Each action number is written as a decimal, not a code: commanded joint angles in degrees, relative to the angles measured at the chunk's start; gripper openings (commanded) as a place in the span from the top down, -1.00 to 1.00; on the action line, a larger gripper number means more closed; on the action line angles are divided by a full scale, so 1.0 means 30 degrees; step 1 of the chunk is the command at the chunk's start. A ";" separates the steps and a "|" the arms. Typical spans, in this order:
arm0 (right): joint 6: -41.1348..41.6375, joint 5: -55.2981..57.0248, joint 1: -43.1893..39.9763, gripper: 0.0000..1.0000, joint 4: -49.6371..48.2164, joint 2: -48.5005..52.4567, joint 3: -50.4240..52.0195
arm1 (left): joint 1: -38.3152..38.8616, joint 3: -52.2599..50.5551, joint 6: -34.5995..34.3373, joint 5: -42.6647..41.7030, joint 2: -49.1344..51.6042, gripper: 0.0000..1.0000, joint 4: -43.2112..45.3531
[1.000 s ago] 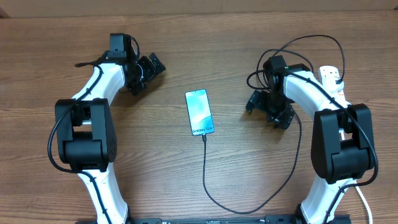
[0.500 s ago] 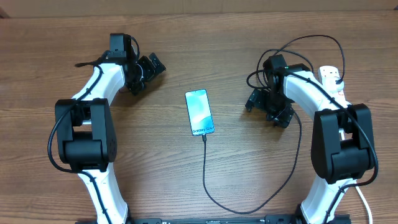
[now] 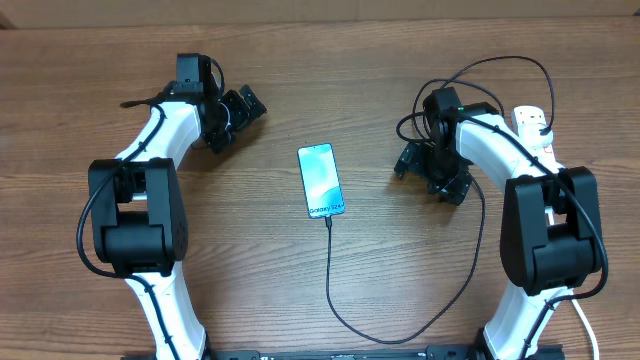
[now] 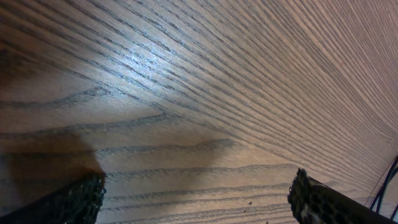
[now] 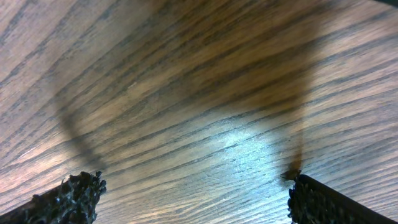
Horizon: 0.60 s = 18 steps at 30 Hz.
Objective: Plug charger to phone and switch on socket
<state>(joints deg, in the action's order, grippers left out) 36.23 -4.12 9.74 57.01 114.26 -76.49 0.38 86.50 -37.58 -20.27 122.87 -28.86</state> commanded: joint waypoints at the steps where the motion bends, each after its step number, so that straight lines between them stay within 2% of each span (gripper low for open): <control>1: -0.0036 -0.0007 -0.0087 -1.00 -0.0066 -0.0546 0.0051 | -0.0124 -0.0503 -0.0109 0.1450 0.0641 -0.99 -0.0291; 10: -0.0036 -0.0146 -0.0087 -1.00 -0.0736 -0.0546 0.0051 | 0.0087 -0.0503 -0.0109 0.1457 0.0335 -0.99 -0.0306; 18: -0.0036 -0.0146 -0.0087 -1.00 -0.2448 -0.0546 0.0051 | 0.0408 -0.0503 -0.0109 0.1457 -0.2215 -0.99 -0.0306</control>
<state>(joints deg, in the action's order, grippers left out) 36.27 -4.25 9.74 50.70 114.26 -76.49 1.43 85.56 -37.58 -17.72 121.23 -29.67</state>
